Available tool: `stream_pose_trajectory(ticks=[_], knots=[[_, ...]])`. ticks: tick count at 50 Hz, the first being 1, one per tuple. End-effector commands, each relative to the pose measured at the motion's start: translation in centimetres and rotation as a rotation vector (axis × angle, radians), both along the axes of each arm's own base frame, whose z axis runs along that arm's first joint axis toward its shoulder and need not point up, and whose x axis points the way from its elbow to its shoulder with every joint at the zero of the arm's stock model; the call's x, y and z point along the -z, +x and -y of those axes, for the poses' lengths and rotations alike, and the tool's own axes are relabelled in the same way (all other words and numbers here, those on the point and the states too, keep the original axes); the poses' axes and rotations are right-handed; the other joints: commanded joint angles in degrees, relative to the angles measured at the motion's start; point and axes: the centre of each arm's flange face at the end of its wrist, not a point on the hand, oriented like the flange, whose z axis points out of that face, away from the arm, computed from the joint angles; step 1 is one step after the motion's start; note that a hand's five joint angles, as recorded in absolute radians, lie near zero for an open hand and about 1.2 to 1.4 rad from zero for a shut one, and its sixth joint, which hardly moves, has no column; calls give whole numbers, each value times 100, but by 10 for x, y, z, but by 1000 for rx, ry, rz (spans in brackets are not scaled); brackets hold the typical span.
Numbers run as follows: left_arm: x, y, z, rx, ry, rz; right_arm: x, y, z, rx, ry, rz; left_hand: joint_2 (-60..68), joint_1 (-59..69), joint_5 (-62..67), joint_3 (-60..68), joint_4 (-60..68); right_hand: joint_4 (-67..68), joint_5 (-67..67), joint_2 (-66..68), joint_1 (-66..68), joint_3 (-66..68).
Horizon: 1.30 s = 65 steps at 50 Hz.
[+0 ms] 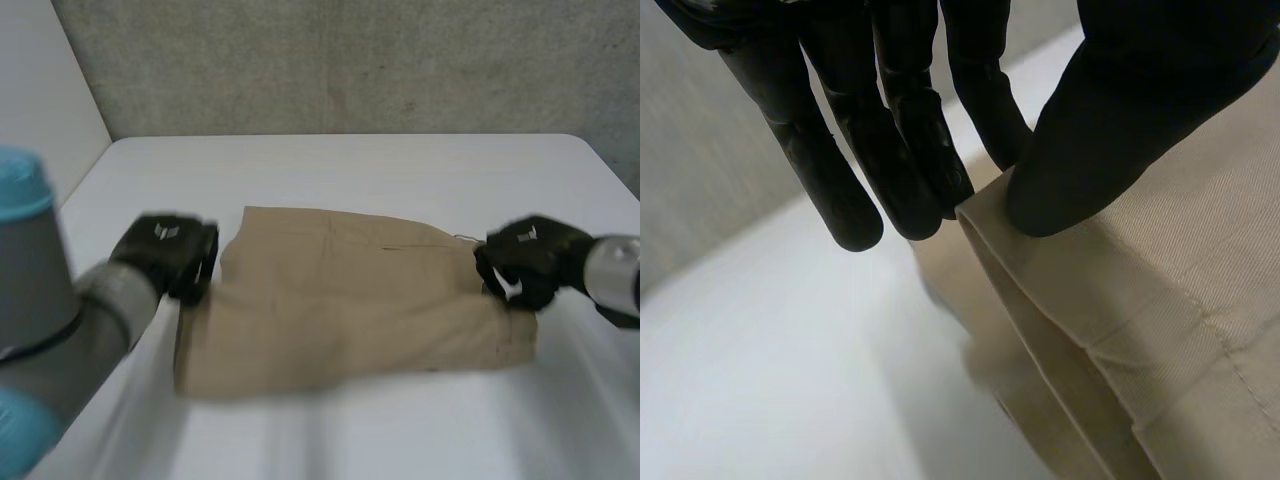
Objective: Fold the shorts.
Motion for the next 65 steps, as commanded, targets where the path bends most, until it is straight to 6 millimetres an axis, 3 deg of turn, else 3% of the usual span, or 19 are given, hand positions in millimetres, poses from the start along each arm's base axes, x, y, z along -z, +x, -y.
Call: stream_pose_trajectory(ticks=[1, 7, 11, 17, 20, 21, 24, 25, 29, 32, 34, 39, 49, 55, 59, 65], knots=[[10, -38, 80, 5, -156, -20, 7, 25, 46, 132, -143, 45, 1128, 1448, 1453, 1169, 1156, 1178, 1312, 1239, 2464, 1241], [43, -55, 138, -10, -228, -9, 27, 49, 84, 179, -295, 59, 1128, 1448, 1453, 1169, 1156, 1178, 1312, 1239, 2464, 1241], [64, -66, 162, 0, -307, -8, 50, 55, 100, 185, -303, 54, 1128, 1448, 1453, 1169, 1156, 1178, 1312, 1239, 2464, 1241], [84, -80, 182, 44, -429, 3, 77, 64, 113, 182, -325, 50, 1128, 1448, 1453, 1169, 1156, 1178, 1312, 1239, 2464, 1241], [88, -81, 187, 40, -459, 4, 76, 63, 114, 196, -329, 59, 1128, 1448, 1453, 1169, 1156, 1178, 1312, 1239, 2464, 1241], [88, -81, 187, 41, -461, 3, 72, 64, 113, 202, -332, 66, 1128, 1448, 1453, 1169, 1156, 1178, 1312, 1239, 2464, 1241], [91, -82, 185, 48, -450, 7, 57, 63, 111, 216, -340, 103, 1128, 1448, 1453, 1169, 1156, -2273, -2139, -2212, -987, -2210], [91, -82, 184, 50, -448, 7, 43, 63, 109, 226, -338, 152, 1128, 1448, 1453, 1169, 1156, -2431, -2297, -2370, -1145, -2368], [97, -82, 177, 57, -423, 17, 18, 56, 104, 270, -263, 311, 1128, 1448, 1453, 1169, 1156, -2433, -2299, -2372, -1147, -2369], [93, -81, 172, 61, -416, 20, 8, 51, 103, 268, -189, 397, 1128, 1448, 1453, 1169, 1156, -2416, -2282, -2355, -1130, -2353], [87, -79, 168, 61, -416, 20, 7, 36, 108, 296, -110, 453, 1128, 1448, 1453, 1169, 1156, -2399, -2265, -2338, -1113, -2336], [79, -77, 164, 60, -421, 16, 21, 29, 114, 323, 30, 531, 1128, 1448, 1453, 1169, 1156, -2399, -2265, -2338, -1113, -2336], [78, -77, 164, 57, -421, 13, 76, 30, 120, 371, 201, 507, 1128, 1448, 1453, 1169, 1156, -3408, -3274, -3347, -2123, -3345], [79, -77, 163, 59, -421, 15, 85, 33, 119, 368, 219, 499, 1128, 1448, 1453, 1169, 1156, -3207, -3073, -3146, -1921, -3144], [77, -77, 164, 60, -426, 12, 87, 38, 120, 358, 217, 500, 1128, 1448, 1453, 1169, 1156, 1167, 1301, 1228, 2453, 1231], [72, -77, 169, 55, -455, -1, 76, 41, 128, 332, 110, 508, 1128, 1448, 1453, 1169, 1156, 1178, 1312, 1239, 2464, 1241]])
